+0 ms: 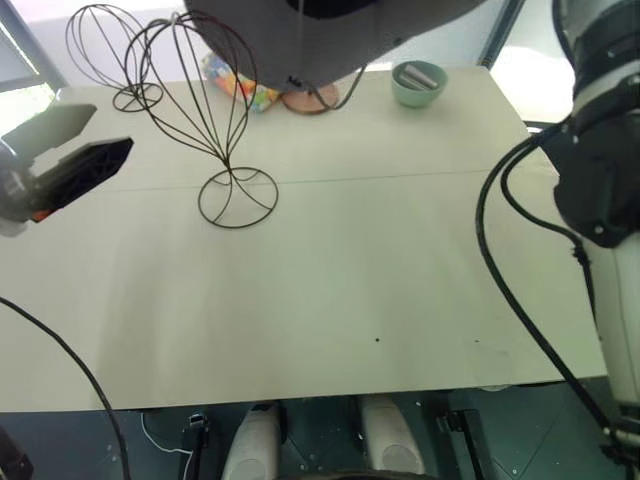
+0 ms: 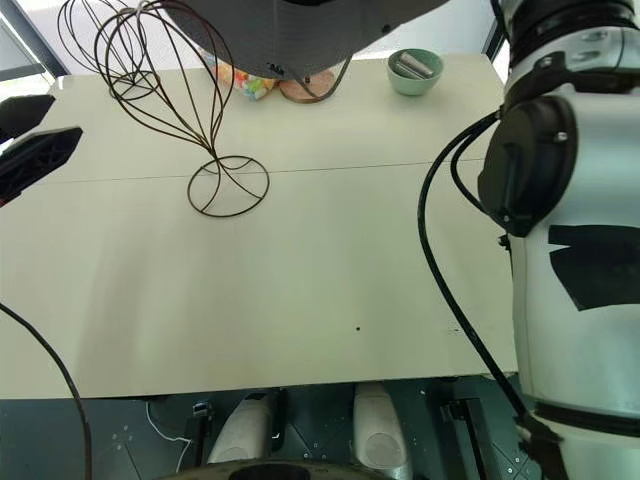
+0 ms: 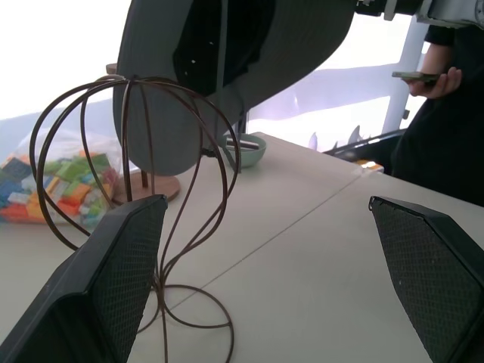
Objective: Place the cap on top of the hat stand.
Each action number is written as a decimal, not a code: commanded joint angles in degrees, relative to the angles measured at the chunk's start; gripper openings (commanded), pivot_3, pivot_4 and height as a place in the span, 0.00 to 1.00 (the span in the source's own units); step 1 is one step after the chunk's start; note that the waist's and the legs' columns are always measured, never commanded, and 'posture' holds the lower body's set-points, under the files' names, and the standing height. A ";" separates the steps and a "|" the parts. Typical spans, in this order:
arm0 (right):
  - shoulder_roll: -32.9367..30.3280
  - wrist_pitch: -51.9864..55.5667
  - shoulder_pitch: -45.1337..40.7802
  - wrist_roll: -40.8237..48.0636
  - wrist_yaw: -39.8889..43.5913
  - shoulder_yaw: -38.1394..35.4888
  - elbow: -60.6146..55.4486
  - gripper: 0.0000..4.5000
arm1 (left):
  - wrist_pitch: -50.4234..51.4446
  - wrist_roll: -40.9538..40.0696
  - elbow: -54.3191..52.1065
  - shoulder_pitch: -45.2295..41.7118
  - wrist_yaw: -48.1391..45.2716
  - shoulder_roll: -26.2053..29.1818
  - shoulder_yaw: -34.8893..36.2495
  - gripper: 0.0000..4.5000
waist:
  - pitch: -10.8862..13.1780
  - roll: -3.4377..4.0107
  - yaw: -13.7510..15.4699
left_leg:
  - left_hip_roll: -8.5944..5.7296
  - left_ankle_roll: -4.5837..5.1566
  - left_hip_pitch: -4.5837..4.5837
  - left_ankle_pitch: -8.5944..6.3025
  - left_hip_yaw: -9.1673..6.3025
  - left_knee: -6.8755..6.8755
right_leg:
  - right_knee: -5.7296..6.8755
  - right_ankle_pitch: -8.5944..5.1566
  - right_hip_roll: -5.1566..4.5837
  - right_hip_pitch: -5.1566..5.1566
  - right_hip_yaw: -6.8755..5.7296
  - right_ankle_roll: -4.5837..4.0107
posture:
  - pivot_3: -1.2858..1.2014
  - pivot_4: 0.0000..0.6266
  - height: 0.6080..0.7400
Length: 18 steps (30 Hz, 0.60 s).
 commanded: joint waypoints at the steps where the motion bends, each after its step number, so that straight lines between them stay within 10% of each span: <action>1: 0.68 -2.96 -4.29 1.50 -1.08 -1.94 -1.05 0.01 | -0.27 -1.85 -2.16 1.07 1.09 0.38 4.18 1.00 | 0.00 0.00 0.08 | 0.00 0.00 -0.01 0.00 0.00 0.01 | -0.01 0.00 0.00 0.00 0.00 0.00 | 0.52 0.24 1.00; 18: 1.35 -7.24 -3.27 -0.22 -7.89 -2.61 0.65 0.01 | -0.79 -4.73 -5.20 5.86 4.45 0.70 7.13 1.00 | 0.00 -0.01 0.03 | 0.00 -0.02 -0.01 0.01 -0.01 0.04 | 0.04 0.01 0.00 0.00 0.00 -0.01 | 0.52 0.24 1.00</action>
